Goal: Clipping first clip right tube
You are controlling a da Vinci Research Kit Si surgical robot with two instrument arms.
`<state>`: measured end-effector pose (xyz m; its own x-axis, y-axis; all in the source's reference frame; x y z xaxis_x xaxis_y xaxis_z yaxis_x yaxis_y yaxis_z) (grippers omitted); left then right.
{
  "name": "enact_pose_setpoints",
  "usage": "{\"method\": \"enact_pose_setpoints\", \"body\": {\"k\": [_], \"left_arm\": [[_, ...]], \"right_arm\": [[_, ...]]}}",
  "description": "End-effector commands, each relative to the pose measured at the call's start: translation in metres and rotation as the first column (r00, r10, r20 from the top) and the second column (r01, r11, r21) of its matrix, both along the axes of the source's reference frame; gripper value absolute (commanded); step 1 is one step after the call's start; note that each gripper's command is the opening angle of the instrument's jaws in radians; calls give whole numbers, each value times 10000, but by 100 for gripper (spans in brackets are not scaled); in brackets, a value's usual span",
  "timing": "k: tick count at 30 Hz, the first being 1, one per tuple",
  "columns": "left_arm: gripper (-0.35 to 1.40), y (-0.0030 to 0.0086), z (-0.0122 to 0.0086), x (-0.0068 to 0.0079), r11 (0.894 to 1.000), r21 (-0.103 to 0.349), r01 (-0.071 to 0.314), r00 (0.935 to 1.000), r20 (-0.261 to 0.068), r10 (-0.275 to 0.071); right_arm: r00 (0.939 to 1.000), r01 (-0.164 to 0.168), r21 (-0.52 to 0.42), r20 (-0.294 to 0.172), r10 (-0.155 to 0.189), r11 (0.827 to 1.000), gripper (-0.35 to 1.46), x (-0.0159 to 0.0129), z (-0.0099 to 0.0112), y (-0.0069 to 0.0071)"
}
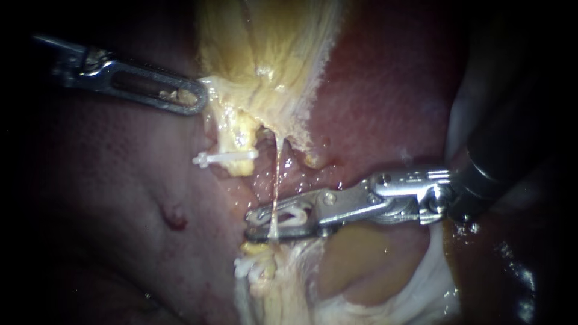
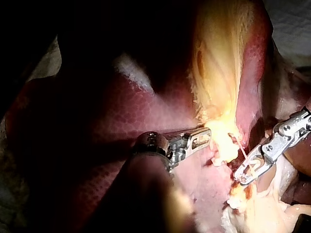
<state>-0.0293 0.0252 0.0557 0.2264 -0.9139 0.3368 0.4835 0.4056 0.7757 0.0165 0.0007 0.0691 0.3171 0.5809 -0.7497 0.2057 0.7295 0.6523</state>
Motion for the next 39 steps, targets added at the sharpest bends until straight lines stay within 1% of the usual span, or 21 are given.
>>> {"method": "enact_pose_setpoints", "body": {"k": [1,4,18,26,30,32,35,37,39], "left_arm": [[-35,0,0,0,10000,1,-3,10000,0,3],[-35,0,0,2,10000,1,-8,10000,2,8],[-35,-1,-2,3,10000,4,-11,10000,4,11],[-35,-1,-2,3,10000,4,-12,10000,5,12],[-35,-1,-2,3,10000,4,-13,10000,6,13],[-35,-1,-2,4,10000,4,-13,10000,6,13],[-35,-1,-2,4,10000,4,-14,10000,6,14],[-35,-1,-2,4,10000,4,-14,10000,7,14],[-35,-1,-2,4,10000,5,-15,10000,7,15]], "right_arm": [[10000,20,7,-19,-20,10000,-5,-2,0,0],[10000,25,7,-25,-25,10000,-9,-10,0,1],[9998,-173,-32,92,174,9998,-9,-54,14,10],[9993,-330,-40,168,330,9994,-6,-76,16,19],[9991,-367,-45,187,368,9993,1,-84,16,21],[9992,-358,-44,181,359,9993,10,-87,16,21],[9992,-353,-44,178,354,9994,34,-87,15,20],[9992,-338,-52,203,339,9994,42,-87,14,19],[9992,-368,-38,154,368,9993,46,-87,13,18]]}}
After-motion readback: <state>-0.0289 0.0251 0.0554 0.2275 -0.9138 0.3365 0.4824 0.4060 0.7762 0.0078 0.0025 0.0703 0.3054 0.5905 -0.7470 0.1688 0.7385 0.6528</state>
